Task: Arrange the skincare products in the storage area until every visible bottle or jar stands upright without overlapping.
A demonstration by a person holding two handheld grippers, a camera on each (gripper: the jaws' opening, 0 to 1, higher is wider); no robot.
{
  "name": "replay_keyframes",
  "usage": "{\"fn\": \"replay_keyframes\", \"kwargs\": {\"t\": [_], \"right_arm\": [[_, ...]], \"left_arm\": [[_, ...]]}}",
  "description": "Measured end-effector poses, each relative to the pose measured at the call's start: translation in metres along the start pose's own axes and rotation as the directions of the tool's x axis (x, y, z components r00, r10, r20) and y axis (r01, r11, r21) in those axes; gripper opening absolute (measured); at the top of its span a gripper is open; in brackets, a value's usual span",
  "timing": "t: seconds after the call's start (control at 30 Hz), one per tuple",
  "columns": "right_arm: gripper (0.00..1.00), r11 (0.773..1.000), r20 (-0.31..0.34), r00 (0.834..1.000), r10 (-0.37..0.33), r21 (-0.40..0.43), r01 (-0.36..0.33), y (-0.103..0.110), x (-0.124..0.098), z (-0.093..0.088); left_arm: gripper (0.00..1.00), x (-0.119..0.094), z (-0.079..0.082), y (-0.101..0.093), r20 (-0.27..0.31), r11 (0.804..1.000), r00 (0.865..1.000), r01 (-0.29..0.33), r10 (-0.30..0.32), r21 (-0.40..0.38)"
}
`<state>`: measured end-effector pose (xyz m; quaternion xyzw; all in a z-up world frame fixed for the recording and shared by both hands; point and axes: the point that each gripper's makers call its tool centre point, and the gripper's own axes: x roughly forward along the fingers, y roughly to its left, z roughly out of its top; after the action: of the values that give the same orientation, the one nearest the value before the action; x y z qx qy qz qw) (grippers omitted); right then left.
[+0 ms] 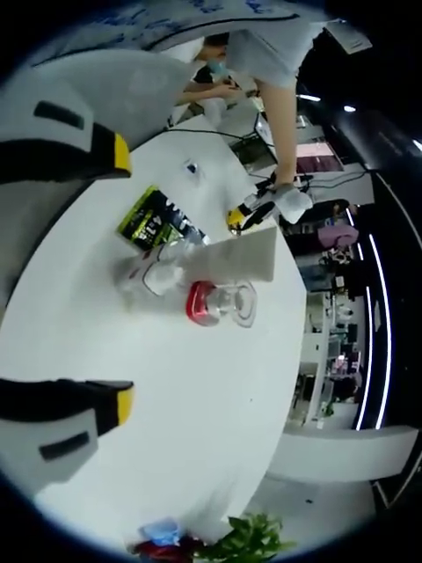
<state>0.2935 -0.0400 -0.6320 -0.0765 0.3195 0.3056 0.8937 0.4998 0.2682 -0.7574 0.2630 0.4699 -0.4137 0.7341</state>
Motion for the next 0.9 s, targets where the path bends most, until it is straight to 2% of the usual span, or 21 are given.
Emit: {"fn": "replay_keyframes", "kwargs": {"t": [0.03, 0.1, 0.17, 0.23, 0.43, 0.53, 0.7, 0.9], "right_arm": [[0.96, 1.0, 0.0, 1.0, 0.001, -0.001, -0.001, 0.0, 0.0, 0.0], [0.95, 1.0, 0.003, 1.0, 0.003, -0.003, -0.003, 0.001, -0.001, 0.0], [0.95, 1.0, 0.006, 1.0, 0.004, -0.004, -0.004, 0.001, -0.001, 0.001], [0.95, 1.0, 0.007, 1.0, 0.005, -0.005, -0.005, 0.002, -0.001, 0.001], [0.95, 1.0, 0.009, 1.0, 0.009, -0.014, -0.009, 0.001, -0.002, 0.0], [0.95, 1.0, 0.007, 1.0, 0.01, -0.012, -0.01, 0.001, -0.002, -0.002], [0.95, 1.0, 0.002, 1.0, 0.019, -0.015, -0.019, 0.003, -0.001, -0.003], [0.95, 0.999, -0.002, 1.0, 0.03, -0.023, -0.03, 0.006, 0.0, -0.002]], "left_arm": [[0.37, 0.0, 0.0, -0.002, -0.005, 1.0, 1.0, 0.002, -0.002, 0.005], [0.26, -0.002, -0.002, -0.008, -0.019, 1.0, 1.0, 0.011, -0.01, 0.013], [0.26, -0.003, -0.002, -0.012, -0.02, 1.0, 1.0, 0.0, 0.0, 0.022], [0.26, -0.003, -0.004, -0.021, -0.031, 0.999, 0.999, 0.039, -0.038, 0.037], [0.26, -0.006, -0.007, -0.022, -0.055, 0.994, 0.998, 0.018, -0.012, 0.105], [0.3, -0.007, -0.008, -0.023, -0.049, 0.992, 0.999, 0.012, -0.006, 0.124], [0.42, -0.012, -0.011, -0.034, -0.052, 0.988, 0.997, 0.056, -0.049, 0.145], [0.4, -0.015, -0.018, -0.037, -0.095, 0.978, 0.995, 0.058, -0.04, 0.199]]}}
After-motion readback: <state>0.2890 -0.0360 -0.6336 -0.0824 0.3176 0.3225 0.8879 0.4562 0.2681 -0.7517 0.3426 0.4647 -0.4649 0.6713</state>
